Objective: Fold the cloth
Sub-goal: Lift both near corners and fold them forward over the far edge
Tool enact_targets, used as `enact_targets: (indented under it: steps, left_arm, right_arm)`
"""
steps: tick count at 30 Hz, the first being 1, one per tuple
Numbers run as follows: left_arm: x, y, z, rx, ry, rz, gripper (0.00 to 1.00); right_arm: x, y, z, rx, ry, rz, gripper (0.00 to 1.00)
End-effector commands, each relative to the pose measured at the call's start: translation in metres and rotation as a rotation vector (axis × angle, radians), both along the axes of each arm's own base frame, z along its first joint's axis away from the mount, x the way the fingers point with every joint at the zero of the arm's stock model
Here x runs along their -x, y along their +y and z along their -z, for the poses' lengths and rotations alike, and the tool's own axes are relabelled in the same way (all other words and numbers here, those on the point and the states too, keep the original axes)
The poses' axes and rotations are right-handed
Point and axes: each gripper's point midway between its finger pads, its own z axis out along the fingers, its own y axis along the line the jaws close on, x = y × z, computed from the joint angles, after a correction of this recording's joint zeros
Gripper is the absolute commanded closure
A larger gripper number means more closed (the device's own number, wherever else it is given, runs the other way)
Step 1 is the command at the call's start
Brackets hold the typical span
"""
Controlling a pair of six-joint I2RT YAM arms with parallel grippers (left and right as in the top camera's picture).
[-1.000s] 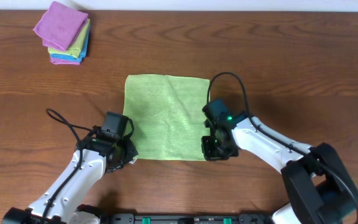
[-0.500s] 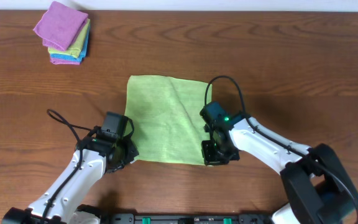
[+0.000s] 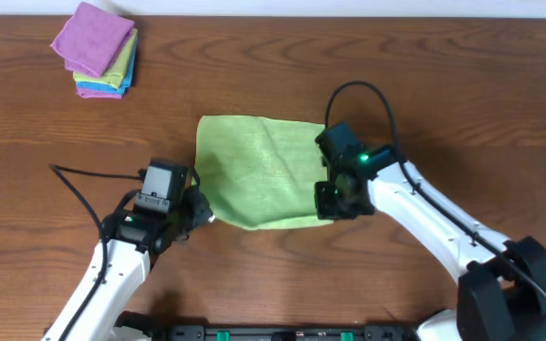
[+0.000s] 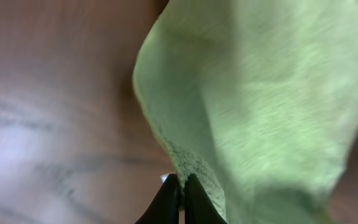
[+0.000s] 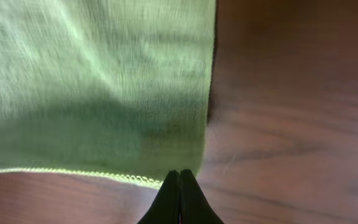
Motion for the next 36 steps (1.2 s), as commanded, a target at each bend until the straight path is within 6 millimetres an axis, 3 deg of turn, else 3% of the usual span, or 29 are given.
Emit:
enact_targets:
  steps: [1, 5, 11, 18, 28, 31, 36]
  left_arm:
    - [-0.024, 0.004, -0.023, -0.035, -0.115, 0.005, 0.94]
    - [-0.049, -0.002, -0.030, -0.022, -0.204, 0.011, 0.94]
    - [-0.083, -0.003, -0.015, -0.036, -0.251, -0.001, 0.94]
    - [-0.128, 0.017, -0.011, -0.050, -0.281, -0.027, 0.95]
    - [-0.201, 0.015, -0.010, -0.079, -0.309, 0.054, 0.94]
    - [-0.214, 0.008, -0.004, -0.067, -0.303, 0.088, 0.95]
    - [-0.214, 0.003, 0.007, -0.043, -0.272, 0.109, 0.94]
  right_arm:
    - [-0.024, -0.004, -0.016, -0.018, -0.081, 0.031, 0.99]
    - [-0.049, 0.001, -0.026, -0.060, -0.171, 0.038, 0.98]
    - [-0.090, 0.006, -0.042, -0.127, -0.325, 0.062, 0.98]
    - [-0.137, -0.004, -0.056, -0.192, -0.458, 0.114, 0.99]
    - [-0.195, 0.003, -0.041, -0.199, -0.490, 0.129, 0.98]
    - [-0.206, 0.007, -0.035, -0.196, -0.478, 0.129, 0.98]
    - [-0.210, 0.008, -0.035, -0.189, -0.494, 0.091, 0.98]
